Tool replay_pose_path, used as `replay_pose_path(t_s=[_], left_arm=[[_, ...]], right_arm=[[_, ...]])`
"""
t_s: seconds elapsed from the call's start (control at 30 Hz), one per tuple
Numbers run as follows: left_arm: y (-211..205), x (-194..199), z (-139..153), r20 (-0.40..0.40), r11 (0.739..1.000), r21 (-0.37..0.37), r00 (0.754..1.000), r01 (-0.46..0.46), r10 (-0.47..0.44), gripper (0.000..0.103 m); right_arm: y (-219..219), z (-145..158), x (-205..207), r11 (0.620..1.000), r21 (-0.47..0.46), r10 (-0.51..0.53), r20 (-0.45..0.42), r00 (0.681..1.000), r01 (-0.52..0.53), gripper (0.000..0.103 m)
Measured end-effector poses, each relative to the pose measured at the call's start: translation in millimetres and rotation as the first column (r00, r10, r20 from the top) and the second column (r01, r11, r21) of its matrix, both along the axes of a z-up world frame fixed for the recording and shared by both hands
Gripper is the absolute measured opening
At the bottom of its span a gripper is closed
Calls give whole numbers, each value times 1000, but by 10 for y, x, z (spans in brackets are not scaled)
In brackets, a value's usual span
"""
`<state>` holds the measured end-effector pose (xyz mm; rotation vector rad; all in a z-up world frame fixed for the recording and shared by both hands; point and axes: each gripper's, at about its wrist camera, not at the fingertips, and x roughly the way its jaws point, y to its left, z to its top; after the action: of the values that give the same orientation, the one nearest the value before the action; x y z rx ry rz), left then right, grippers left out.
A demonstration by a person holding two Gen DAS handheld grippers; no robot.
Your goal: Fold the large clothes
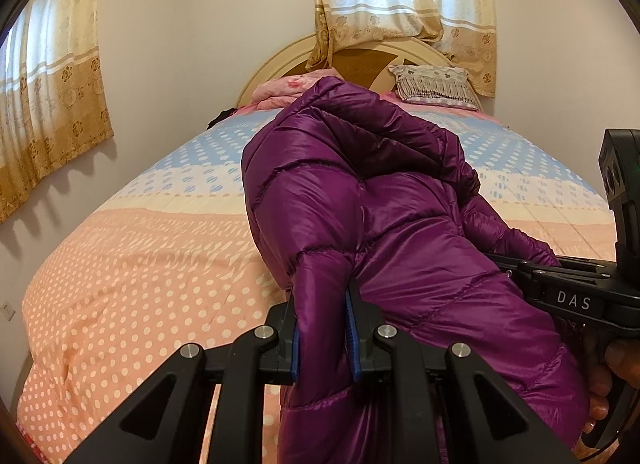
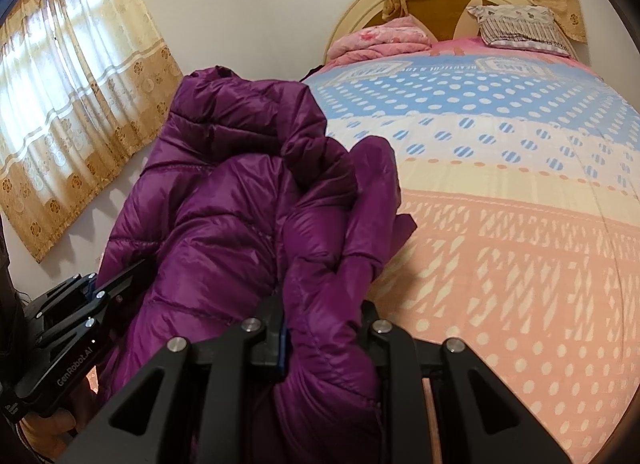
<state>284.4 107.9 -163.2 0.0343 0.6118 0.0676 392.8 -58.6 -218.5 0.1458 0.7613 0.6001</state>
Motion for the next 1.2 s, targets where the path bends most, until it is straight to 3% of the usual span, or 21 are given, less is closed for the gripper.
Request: replay_pose_path(t_s=[0.2,0.43,0.7,1.0,1.2], left_arm=[[108,83,-212,-60,1000,5,998,-25,25,27],[149,102,-306,-75,999,8,996,-38,38,35],[159,120,-368,-81,995,47,993,-88,91,64],[231,119,-412,-80,994,17,991,-106,107,71],[205,27,-295,-67,992,43,990,-122,125,71]], right_arm=[[38,-140,47,1000,-17,-8,-34,999,7,24],[60,-189,34,1000,-30,-11,-44,999,10,25],[69,-241,74,999,-31,-35,-66,997,33,38],[67,-310,77,998,-48,-49,-80,996,45,46],[55,-152,-11,994,-90,-69,-45,997,65,56]])
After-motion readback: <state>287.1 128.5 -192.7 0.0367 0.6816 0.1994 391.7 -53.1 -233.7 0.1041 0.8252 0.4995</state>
